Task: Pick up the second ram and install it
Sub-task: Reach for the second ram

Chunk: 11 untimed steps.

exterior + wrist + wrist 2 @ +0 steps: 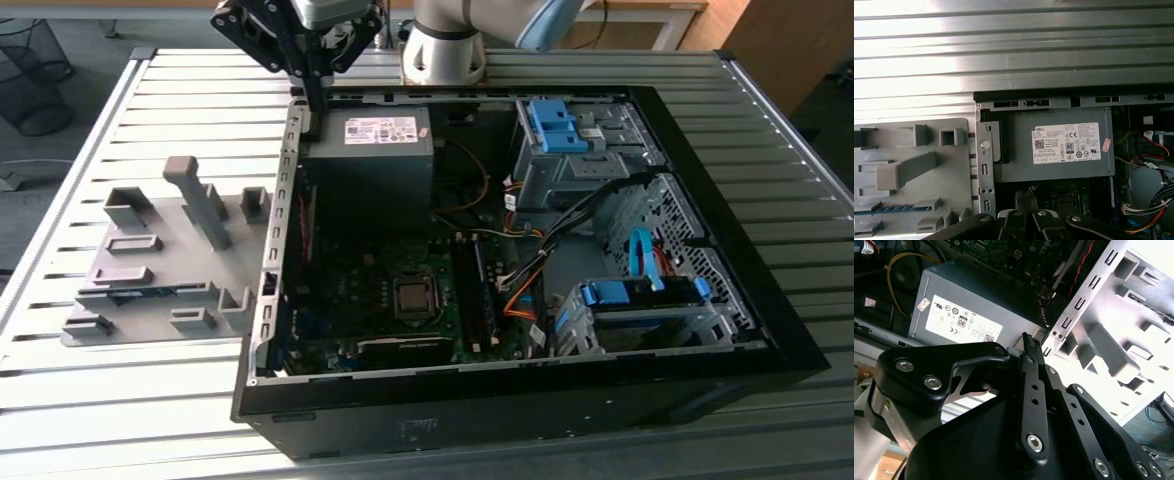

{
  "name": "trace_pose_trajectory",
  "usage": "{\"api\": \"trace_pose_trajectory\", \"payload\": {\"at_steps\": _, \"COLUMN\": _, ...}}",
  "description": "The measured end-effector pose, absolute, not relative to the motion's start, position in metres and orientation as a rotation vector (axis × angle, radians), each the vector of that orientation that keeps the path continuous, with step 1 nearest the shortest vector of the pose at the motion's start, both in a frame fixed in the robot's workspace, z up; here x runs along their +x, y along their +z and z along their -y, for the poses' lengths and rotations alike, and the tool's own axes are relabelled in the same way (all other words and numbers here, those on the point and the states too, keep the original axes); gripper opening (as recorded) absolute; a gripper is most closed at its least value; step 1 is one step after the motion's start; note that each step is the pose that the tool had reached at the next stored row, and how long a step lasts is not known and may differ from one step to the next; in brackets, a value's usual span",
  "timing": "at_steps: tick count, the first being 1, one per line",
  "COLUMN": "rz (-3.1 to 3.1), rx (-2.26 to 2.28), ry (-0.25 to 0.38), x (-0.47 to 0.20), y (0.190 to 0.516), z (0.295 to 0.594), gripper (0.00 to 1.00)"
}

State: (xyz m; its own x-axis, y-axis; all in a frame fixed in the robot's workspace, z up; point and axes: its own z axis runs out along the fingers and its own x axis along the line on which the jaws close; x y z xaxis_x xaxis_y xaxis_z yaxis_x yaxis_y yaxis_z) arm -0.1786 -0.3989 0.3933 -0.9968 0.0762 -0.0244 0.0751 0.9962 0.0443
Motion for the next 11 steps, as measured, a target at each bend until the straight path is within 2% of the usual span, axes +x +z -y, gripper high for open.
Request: {"api": "trace_pose_trajectory", "payload": {"at_steps": 11, "rz": -3.113, "rx": 0.118, "ry": 0.068, "x": -0.203, "y": 0.393, "z": 0.399, "gripper": 0.1}}
